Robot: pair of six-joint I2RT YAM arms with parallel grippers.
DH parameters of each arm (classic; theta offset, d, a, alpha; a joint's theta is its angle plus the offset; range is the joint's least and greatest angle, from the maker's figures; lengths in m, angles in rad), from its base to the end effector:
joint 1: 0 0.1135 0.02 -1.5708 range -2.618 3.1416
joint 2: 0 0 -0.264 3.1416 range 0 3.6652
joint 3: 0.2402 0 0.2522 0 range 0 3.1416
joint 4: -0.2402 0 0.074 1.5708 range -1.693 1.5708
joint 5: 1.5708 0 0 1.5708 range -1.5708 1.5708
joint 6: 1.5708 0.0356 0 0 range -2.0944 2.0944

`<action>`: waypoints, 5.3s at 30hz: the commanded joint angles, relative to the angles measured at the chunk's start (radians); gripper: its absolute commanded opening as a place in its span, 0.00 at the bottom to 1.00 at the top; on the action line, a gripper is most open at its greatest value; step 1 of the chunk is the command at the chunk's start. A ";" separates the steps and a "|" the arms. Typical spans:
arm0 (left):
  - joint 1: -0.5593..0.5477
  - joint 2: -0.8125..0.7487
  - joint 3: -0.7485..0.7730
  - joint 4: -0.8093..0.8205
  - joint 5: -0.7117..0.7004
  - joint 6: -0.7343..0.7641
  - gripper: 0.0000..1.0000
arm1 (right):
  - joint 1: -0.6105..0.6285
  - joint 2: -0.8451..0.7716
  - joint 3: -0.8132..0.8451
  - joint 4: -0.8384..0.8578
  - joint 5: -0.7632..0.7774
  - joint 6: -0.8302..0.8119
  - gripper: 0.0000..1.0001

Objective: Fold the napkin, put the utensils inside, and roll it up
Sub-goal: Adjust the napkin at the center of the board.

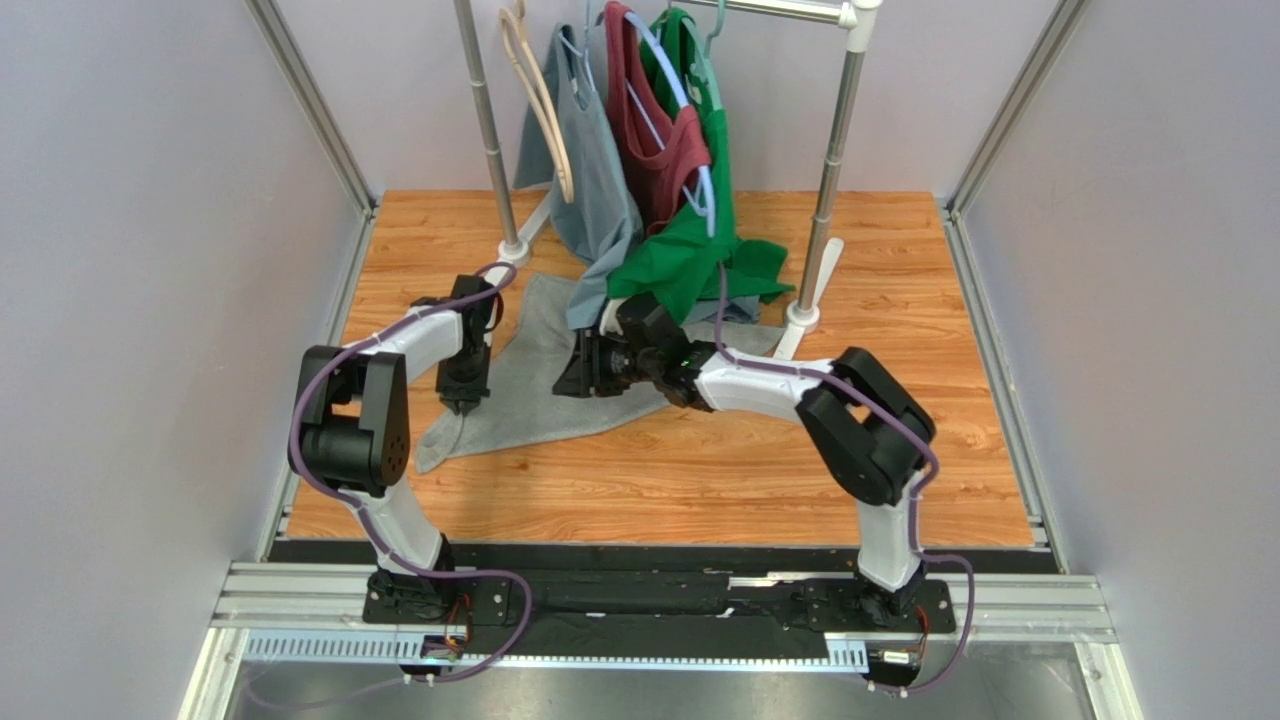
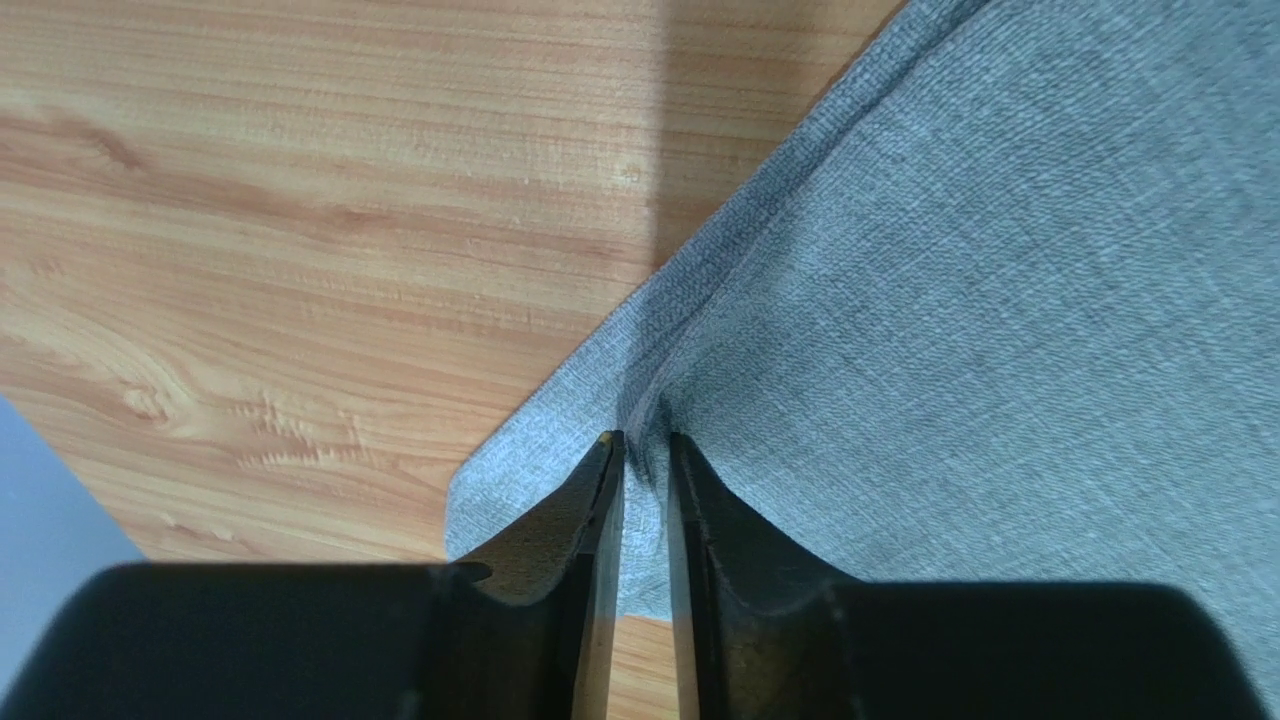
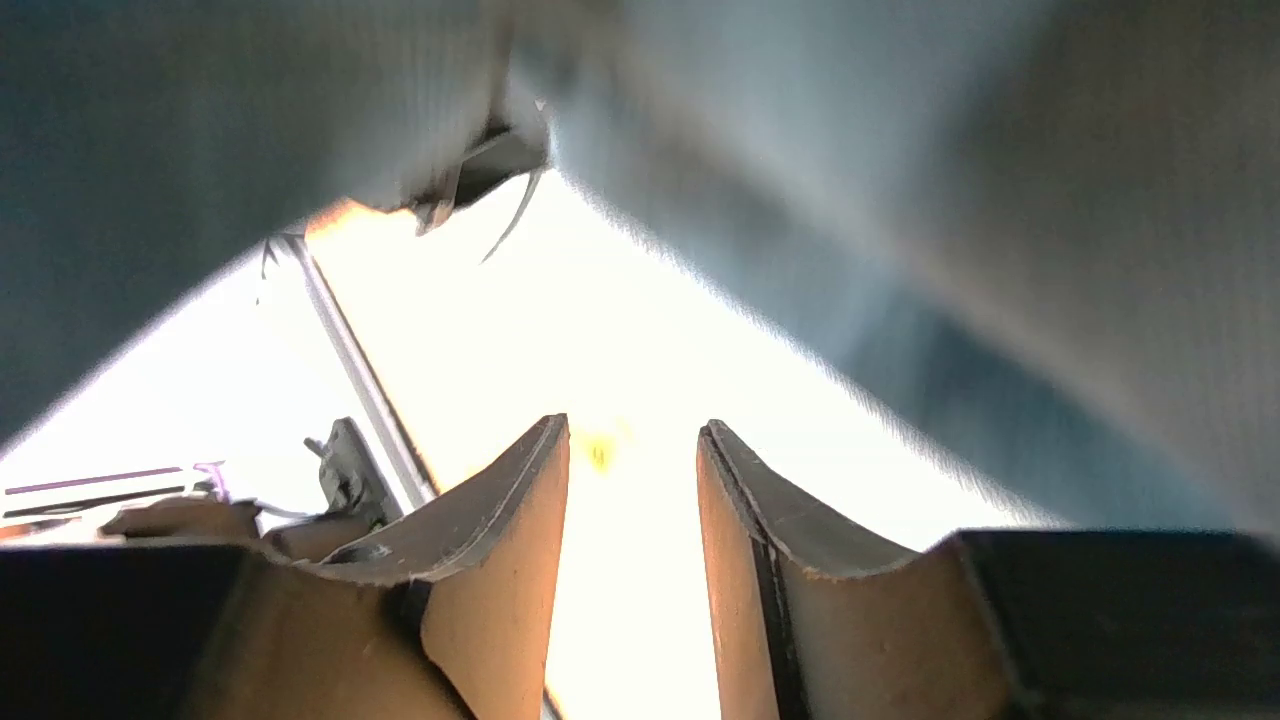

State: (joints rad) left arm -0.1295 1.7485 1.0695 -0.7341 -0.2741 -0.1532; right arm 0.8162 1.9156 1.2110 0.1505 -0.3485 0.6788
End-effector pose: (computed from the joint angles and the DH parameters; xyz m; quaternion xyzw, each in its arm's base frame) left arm 0.3106 -0.0307 0.1593 -0.0225 0.9873 0.1238 0.0964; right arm 0.2830 0.3188 0.1925 -0.1432 0.8525 0.4369 0.2486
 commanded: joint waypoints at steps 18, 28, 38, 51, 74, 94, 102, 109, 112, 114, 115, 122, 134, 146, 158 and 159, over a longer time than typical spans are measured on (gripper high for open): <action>-0.002 -0.211 0.044 -0.005 0.030 -0.016 0.59 | 0.008 0.270 0.084 -0.132 0.255 0.068 0.38; -0.103 -0.354 -0.013 -0.002 0.052 -0.071 0.59 | -0.118 0.235 0.107 -0.242 0.330 0.091 0.38; -0.455 -0.255 -0.029 -0.008 -0.143 -0.315 0.53 | -0.193 0.238 0.114 -0.249 0.290 0.093 0.38; -0.473 -0.201 -0.193 0.214 -0.020 -0.394 0.40 | -0.198 0.224 0.104 -0.247 0.275 0.097 0.38; -0.454 -0.291 -0.246 0.121 -0.105 -0.419 0.18 | -0.204 0.227 0.090 -0.272 0.309 0.113 0.37; -0.265 -0.445 -0.352 0.030 -0.080 -0.497 0.35 | -0.215 0.237 0.084 -0.276 0.302 0.111 0.37; -0.280 -0.555 -0.370 0.024 -0.090 -0.513 0.38 | -0.215 0.234 0.084 -0.275 0.298 0.110 0.36; -0.318 -0.710 -0.440 0.119 0.047 -0.621 0.55 | -0.212 0.237 0.091 -0.272 0.284 0.117 0.36; -0.325 -0.701 -0.491 0.150 0.061 -0.666 0.56 | -0.213 0.237 0.091 -0.272 0.283 0.117 0.36; -0.328 -0.673 -0.500 0.159 0.085 -0.666 0.56 | -0.213 0.235 0.088 -0.270 0.284 0.117 0.36; -0.332 -0.638 -0.500 0.165 0.088 -0.664 0.56 | -0.213 0.235 0.087 -0.270 0.284 0.117 0.36; -0.354 -0.560 -0.476 0.151 -0.035 -0.681 0.53 | -0.213 0.232 0.081 -0.269 0.281 0.116 0.36; -0.354 -0.570 -0.461 0.105 -0.152 -0.692 0.37 | -0.215 0.241 0.079 -0.270 0.284 0.117 0.36; -0.268 -0.630 -0.456 0.030 -0.154 -0.674 0.19 | -0.213 0.232 0.068 -0.270 0.287 0.116 0.36; -0.177 -0.779 -0.427 -0.054 -0.206 -0.618 0.22 | -0.215 0.230 0.070 -0.270 0.281 0.111 0.36; -0.177 -0.779 -0.418 -0.048 -0.195 -0.614 0.22 | -0.213 0.229 0.070 -0.270 0.281 0.111 0.36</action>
State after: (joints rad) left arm -0.3134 0.9913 0.6052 -0.7639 -0.4568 -0.7959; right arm 0.6201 2.1189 1.3285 0.0433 -0.1329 0.8230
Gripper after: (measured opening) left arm 0.216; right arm 0.359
